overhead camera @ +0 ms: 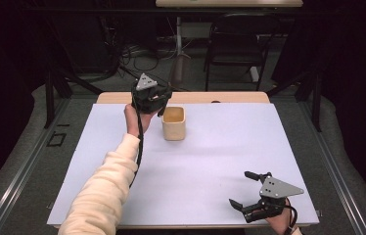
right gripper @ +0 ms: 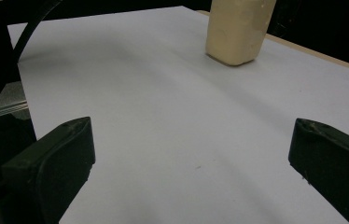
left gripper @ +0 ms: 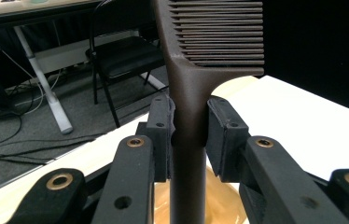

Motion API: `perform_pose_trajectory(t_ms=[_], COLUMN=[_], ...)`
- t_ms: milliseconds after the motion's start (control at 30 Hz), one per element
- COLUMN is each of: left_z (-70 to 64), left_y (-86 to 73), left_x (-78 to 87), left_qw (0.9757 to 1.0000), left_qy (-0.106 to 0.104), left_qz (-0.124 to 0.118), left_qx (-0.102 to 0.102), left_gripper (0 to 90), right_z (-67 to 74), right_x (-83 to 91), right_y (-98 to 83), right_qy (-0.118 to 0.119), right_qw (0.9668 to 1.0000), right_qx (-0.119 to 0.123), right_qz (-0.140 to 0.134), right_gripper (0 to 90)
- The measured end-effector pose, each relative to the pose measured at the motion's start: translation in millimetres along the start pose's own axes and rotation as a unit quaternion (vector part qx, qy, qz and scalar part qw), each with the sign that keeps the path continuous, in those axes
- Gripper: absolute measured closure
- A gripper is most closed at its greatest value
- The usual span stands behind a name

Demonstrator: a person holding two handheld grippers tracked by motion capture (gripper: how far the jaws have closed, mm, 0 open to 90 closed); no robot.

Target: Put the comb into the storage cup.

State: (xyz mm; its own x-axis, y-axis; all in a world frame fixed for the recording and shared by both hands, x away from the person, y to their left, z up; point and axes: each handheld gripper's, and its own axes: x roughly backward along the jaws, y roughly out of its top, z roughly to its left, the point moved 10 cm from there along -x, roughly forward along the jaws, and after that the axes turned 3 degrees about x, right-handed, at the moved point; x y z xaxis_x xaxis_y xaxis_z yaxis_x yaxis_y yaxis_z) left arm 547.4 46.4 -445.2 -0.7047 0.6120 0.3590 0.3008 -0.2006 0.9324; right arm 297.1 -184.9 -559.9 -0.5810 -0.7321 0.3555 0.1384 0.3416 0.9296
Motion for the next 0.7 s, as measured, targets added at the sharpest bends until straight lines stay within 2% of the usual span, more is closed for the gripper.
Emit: perform_pose_trajectory(t_ms=[300,700], left_z=[-0.8,-3.5], left_y=[8.3,9.9], left_x=[-4.7,-13.0], left_qw=[0.9998,0.9992], left_qy=[0.002,0.000], left_qz=[-0.018,-0.038], left_qx=[0.006,0.011], left_gripper=[72.4,72.4], right_z=[0.1,0.3], right_x=[-0.1,-0.2], right_y=[0.3,0.1], right_qy=[0.001,0.001], right_qw=[1.0000,1.0000], right_qx=[-0.001,-0.001], right_qz=[-0.002,0.000], right_gripper=[0.0,0.0])
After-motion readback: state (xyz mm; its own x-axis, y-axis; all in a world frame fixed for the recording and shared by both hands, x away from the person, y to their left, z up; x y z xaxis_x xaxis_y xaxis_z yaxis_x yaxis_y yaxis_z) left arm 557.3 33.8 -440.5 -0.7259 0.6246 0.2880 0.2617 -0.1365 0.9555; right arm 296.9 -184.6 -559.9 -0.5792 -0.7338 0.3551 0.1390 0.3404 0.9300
